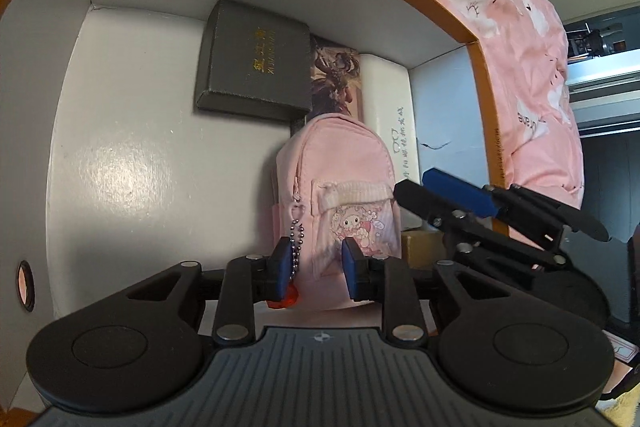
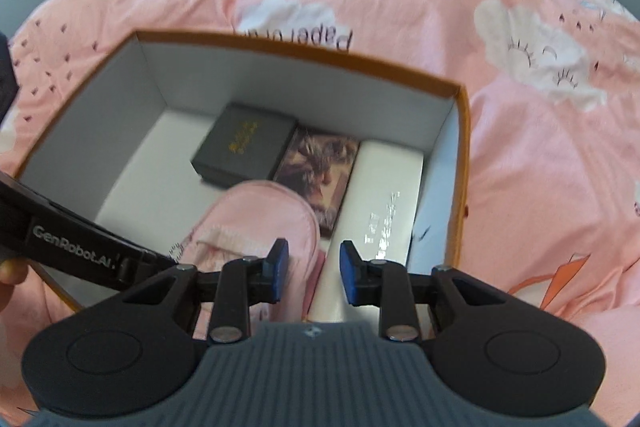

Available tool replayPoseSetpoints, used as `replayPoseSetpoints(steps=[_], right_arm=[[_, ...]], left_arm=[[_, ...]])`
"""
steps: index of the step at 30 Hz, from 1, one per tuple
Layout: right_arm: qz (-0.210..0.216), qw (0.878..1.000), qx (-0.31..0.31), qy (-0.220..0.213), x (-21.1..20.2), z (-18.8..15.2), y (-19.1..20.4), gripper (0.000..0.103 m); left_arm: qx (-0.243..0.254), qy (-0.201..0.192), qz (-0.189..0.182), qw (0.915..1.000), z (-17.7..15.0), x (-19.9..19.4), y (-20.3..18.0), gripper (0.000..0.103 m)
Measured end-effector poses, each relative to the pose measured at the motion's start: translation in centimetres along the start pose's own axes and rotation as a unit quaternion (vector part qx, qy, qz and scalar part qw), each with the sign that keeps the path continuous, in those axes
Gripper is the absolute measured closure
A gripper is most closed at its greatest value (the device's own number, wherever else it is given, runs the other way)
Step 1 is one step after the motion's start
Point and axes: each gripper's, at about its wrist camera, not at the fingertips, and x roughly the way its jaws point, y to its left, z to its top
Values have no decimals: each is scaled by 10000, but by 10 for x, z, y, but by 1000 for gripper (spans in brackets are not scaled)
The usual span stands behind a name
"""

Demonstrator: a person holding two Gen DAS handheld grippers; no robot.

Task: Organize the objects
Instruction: 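Lower the pink backpack into the orange box and open the left gripper, then move both grippers back to the plush toys, left gripper reaching the duck plush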

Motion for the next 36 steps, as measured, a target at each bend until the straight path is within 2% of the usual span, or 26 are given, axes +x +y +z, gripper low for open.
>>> replayPoseSetpoints(steps=[3, 5, 12, 16, 19, 22, 24, 29, 32, 36], right_arm=[[-28, 10000, -17, 90, 6, -1, 0, 77], [-60, 9998, -48, 186, 10, -1, 1, 88], [-227, 9994, -117, 231, 18, -3, 6, 89], [-255, 9996, -72, 126, 8, -2, 7, 87], [-243, 9997, 20, -12, -3, -3, 7, 87], [-248, 9993, 103, -241, -18, -7, 9, 83], [-276, 9981, 191, -508, -33, -13, 11, 73], [-433, 9910, 428, -1195, -70, -35, 20, 64], [-432, 9855, 595, -1530, -89, -52, 25, 61], [-364, 9797, 774, -1814, -110, -79, 36, 59]], left_arm=[[69, -43, 46, 10000, 0, 4, -2, 74], [113, -70, 88, 9999, -1, 6, -3, 74], [385, -255, 207, 9987, -6, 6, -8, 72], [677, -641, 486, 9945, -14, -4, -16, 54], [878, -988, 641, 9891, -23, -12, -22, 51], [1015, -1650, 609, 9792, -39, -29, -29, 51], [1207, -2112, 555, 9684, -55, -43, -36, 51], [1642, -2973, 467, 9394, -95, -78, -49, 51], [1790, -3227, 428, 9284, -114, -93, -54, 51], [2117, -3223, 381, 9219, -139, -100, -58, 52]])
